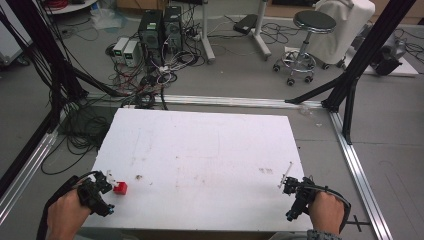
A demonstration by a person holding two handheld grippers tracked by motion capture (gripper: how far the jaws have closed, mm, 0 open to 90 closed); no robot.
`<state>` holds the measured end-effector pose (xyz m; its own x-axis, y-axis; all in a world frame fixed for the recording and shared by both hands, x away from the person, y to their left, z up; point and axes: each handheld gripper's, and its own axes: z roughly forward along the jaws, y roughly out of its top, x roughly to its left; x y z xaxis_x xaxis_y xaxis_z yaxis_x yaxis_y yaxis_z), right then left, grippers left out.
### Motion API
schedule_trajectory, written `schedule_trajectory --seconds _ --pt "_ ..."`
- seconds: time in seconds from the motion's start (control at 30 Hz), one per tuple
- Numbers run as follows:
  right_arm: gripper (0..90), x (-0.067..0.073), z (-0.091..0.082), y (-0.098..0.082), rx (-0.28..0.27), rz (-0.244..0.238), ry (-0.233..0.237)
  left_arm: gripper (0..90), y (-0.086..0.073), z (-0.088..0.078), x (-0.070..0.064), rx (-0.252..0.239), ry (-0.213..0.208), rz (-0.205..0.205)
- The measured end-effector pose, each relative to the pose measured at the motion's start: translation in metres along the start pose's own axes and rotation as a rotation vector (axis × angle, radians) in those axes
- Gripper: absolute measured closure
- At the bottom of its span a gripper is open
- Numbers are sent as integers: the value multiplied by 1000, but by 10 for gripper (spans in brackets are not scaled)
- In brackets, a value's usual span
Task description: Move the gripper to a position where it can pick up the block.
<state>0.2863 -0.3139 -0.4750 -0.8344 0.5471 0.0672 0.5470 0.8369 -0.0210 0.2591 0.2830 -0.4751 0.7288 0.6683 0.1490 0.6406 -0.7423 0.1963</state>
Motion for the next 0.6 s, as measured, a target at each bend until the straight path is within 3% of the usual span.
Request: schedule_trajectory --seconds 0.6 --pt "41 1 0 0 -1 3 11 232 -1 -1 1 -4 -10 1"
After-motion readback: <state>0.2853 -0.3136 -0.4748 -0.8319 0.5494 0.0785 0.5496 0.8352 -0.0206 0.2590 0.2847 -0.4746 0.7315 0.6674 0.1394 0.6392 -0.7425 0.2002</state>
